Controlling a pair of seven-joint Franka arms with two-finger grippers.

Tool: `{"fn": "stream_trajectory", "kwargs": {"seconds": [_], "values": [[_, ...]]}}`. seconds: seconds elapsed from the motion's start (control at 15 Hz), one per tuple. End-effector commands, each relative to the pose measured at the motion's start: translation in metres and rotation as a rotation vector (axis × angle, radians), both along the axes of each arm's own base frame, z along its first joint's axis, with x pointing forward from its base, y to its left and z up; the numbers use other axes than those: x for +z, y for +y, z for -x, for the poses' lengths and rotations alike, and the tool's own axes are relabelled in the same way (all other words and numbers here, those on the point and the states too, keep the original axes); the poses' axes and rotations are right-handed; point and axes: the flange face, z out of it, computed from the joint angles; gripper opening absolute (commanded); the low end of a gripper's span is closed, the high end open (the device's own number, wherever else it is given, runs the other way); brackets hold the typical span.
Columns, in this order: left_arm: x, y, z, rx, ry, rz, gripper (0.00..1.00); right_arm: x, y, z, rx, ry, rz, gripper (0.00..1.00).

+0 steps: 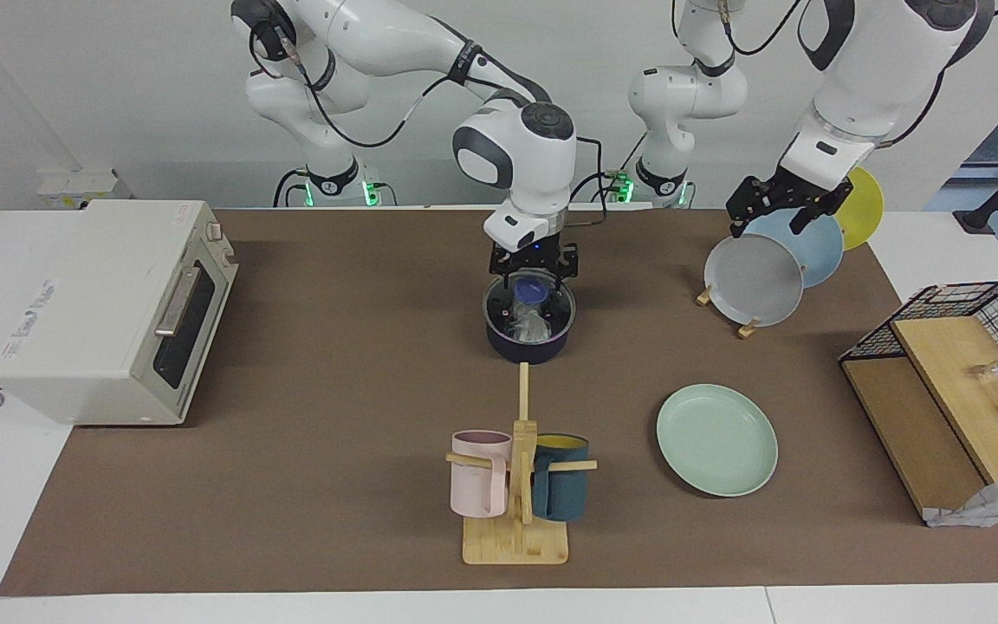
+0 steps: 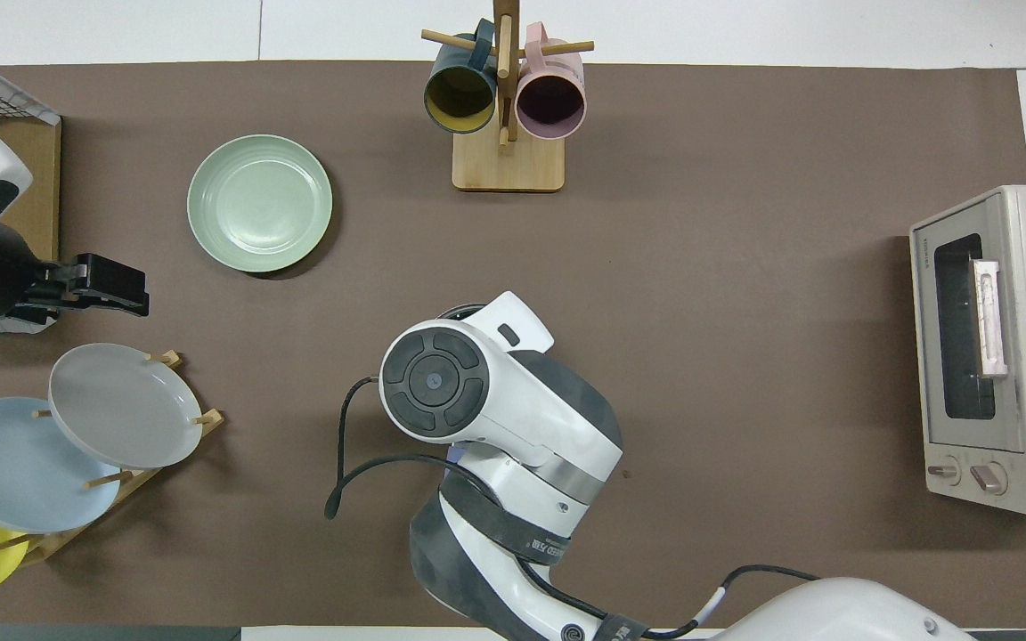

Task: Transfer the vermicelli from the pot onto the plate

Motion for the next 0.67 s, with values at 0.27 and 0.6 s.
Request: {"fn": "stream_trajectory", "kwargs": {"seconds": [0.27, 0.6], "values": [[0.0026, 0.0047, -0.0002, 0.001, -0.013, -0.011, 1.00, -0.0003, -0.0012, -0.0029, 0.011, -0.031, -0.013, 0.73], [0.0033, 0.0044, -0.0027, -0.006, -0.030, -0.008, 1.00, 0.0002, -0.0021, -0.0046, 0.032, -0.036, -0.008, 0.33]]}}
